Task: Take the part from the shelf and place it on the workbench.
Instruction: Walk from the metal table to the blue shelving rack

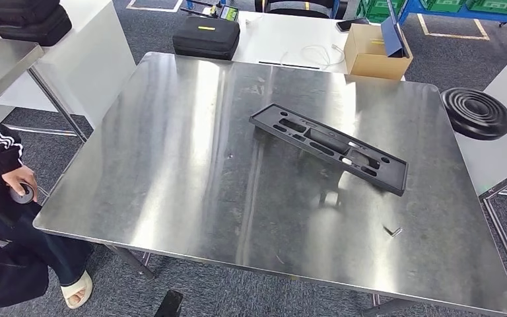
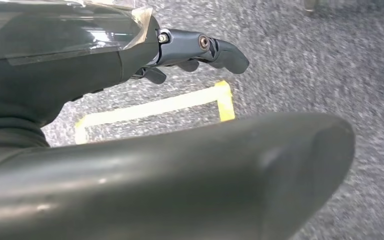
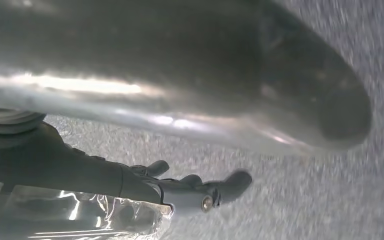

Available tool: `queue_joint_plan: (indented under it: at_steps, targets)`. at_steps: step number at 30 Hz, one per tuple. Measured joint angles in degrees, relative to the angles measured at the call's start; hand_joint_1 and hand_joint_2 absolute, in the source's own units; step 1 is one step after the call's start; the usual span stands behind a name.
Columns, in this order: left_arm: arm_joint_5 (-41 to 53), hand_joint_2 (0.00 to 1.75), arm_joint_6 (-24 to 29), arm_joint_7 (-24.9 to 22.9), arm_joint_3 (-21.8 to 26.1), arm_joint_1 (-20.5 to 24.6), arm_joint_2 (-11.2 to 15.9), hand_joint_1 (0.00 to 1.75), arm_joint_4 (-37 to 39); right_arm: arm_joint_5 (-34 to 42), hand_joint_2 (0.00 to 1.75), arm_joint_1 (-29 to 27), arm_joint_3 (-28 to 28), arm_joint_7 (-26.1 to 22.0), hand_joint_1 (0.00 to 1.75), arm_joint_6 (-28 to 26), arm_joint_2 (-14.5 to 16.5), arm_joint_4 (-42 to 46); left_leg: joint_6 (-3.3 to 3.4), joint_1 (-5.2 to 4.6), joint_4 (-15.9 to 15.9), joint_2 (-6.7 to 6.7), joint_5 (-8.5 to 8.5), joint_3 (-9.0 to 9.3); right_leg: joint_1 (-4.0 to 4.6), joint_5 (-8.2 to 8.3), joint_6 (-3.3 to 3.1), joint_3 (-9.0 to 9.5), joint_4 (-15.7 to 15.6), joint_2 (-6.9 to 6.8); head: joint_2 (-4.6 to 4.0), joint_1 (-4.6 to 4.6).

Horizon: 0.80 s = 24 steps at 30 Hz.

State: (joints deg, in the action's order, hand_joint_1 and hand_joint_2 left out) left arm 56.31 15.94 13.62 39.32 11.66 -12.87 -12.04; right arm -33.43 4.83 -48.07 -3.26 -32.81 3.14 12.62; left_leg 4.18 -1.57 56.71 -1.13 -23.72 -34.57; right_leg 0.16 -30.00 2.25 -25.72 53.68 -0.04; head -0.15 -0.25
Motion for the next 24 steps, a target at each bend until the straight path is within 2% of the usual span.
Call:
queue_joint_plan:
  at_steps: [6, 8, 9, 10, 12, 13, 14, 15, 17, 18, 19, 20, 22, 23, 24]
  targets:
    - [-0.1, 0.00, 0.8, -0.6, 0.3, -0.2, 0.2, 0.00, 0.0, -0.7, 0.00, 0.0, 2.2, 0.0, 0.00, 1.0, 1.9, -0.2, 0.46, -0.46, 0.0, 0.00, -0.34, 0.00, -0.46, -0.23, 0.46, 0.01, -0.1, 0.02, 0.00, -0.02]
    - [-0.1, 0.00, 0.8, -0.6, 0.4, -0.3, 0.2, 0.00, 0.0, -0.7, 0.00, 0.1, 2.4, 0.0, 0.00, 1.0, 2.1, -0.2, 0.76, -0.19, -0.4, 0.05, -0.30, 0.29, -0.52, -0.71, 0.71, -0.12, 0.8, 0.01, 0.00, -0.01]
    - [-0.1, 0.00, 0.9, -0.6, 0.4, -0.3, 0.2, 0.00, 0.0, -0.8, 0.00, 0.1, 2.5, 0.0, 0.00, 1.0, 2.1, -0.2, 0.94, 0.01, -0.6, 0.14, -0.26, 0.47, -0.53, -1.53, 0.72, -0.84, 2.5, 0.01, 0.00, 0.05]
    - [-0.1, 0.00, 0.9, -0.6, 0.5, -0.3, 0.2, 0.00, 0.0, -1.0, 0.00, 0.1, 2.6, 0.0, 0.00, 1.1, 2.1, -0.2, 1.09, 0.21, -0.7, 0.23, -0.21, 0.64, -0.56, -2.87, 0.61, -2.29, 5.5, 0.00, 0.00, 0.13]
    - [-0.3, 0.00, 1.0, -0.8, 0.5, -0.4, 0.2, 0.00, 0.0, -1.8, 0.00, 0.0, 3.1, 0.0, 0.00, 1.4, 2.2, -0.2, 1.21, 0.26, -0.7, 0.41, -0.22, 0.67, -0.65, -6.06, 0.30, -6.88, 13.8, 0.00, 0.00, 0.25]
    - [-0.4, 0.00, 1.0, -1.0, 0.5, -0.5, 0.1, 0.00, 0.0, -2.5, 0.00, -0.1, 3.4, 0.0, 0.00, 1.7, 2.2, -0.2, 1.18, 0.27, -0.7, 0.43, -0.23, 0.66, -0.74, -6.99, 0.40, -8.92, 17.1, 0.00, 0.00, 0.23]
    - [-0.6, 0.00, 1.1, -1.2, 0.6, -0.6, 0.1, 0.00, 0.0, -3.2, 0.00, -0.2, 3.8, 0.1, 0.00, 2.0, 2.2, -0.2, 1.15, 0.28, -0.6, 0.45, -0.24, 0.66, -0.85, -6.93, 0.76, -9.98, 18.3, 0.00, 0.00, 0.24]
    - [-0.6, 0.00, 1.1, -1.4, 0.7, -0.7, 0.1, 0.00, 0.0, -4.0, 0.00, -0.2, 4.3, 0.4, 0.00, 2.4, 2.3, -0.3, 1.09, 0.32, -0.6, 0.45, -0.25, 0.68, -0.99, -5.89, 1.32, -9.90, 17.2, -0.01, 0.00, 0.24]
    - [-0.7, 0.00, 1.2, -1.9, 0.8, -0.7, 0.1, 0.00, 0.0, -5.6, 0.00, -0.2, 5.3, 1.3, 0.00, 3.2, 2.4, -0.3, 0.77, 0.41, -0.4, 0.42, -0.26, 0.73, -1.30, -2.03, 2.50, -6.86, 9.4, -0.05, 0.00, 0.25]
    - [-0.7, 0.00, 1.3, -2.0, 0.9, -0.8, 0.1, 0.00, 0.0, -6.2, 0.00, -0.1, 5.8, 1.8, 0.00, 3.6, 2.5, -0.3, 0.47, 0.35, -0.3, 0.40, -0.32, 0.75, -1.32, -0.18, 2.63, -5.33, 5.6, -0.07, 0.00, 0.24]
    - [-0.7, 0.00, 1.3, -2.2, 1.0, -0.8, 0.1, 0.00, 0.0, -6.6, 0.00, 0.0, 6.2, 2.2, 0.00, 4.0, 2.6, -0.3, 0.12, 0.27, -0.1, 0.38, -0.35, 0.76, -1.28, 1.15, 2.36, -4.32, 3.2, -0.07, 0.00, 0.20]
    - [-0.8, 0.00, 1.4, -2.3, 1.2, -0.8, 0.1, 0.00, 0.0, -6.9, 0.00, 0.0, 6.6, 2.6, 0.00, 4.2, 2.7, -0.4, -0.23, 0.21, 0.0, 0.38, -0.33, 0.75, -1.16, 1.90, 1.82, -4.00, 2.3, -0.07, 0.00, 0.16]
    - [-0.9, 0.00, 1.5, -2.5, 1.4, -0.8, 0.1, 0.00, 0.0, -7.1, 0.00, 0.0, 7.0, 3.3, 0.00, 4.4, 2.9, -0.5, -0.90, 0.29, 0.1, 0.39, -0.15, 0.71, -1.06, 2.58, 0.55, -4.22, 2.3, -0.05, 0.00, 0.09]
    - [-0.8, 0.00, 1.7, -2.7, 1.4, -0.8, 0.1, 0.00, 0.0, -7.2, 0.00, 0.0, 7.2, 3.5, 0.00, 4.4, 2.9, -0.5, -1.25, 0.43, 0.4, 0.41, -0.45, 0.49, -1.15, 2.86, 0.05, -4.22, 2.3, -0.07, 0.00, 0.10]
    - [-0.7, 0.00, 1.8, -2.8, 1.4, -0.9, 0.1, 0.00, 0.0, -7.2, 0.00, 0.1, 7.4, 3.7, 0.00, 4.4, 3.0, -0.5, -1.63, 0.57, 1.4, 0.46, -1.47, 0.01, -1.29, 3.17, -0.49, -4.30, 2.2, -0.09, 0.00, 0.00]
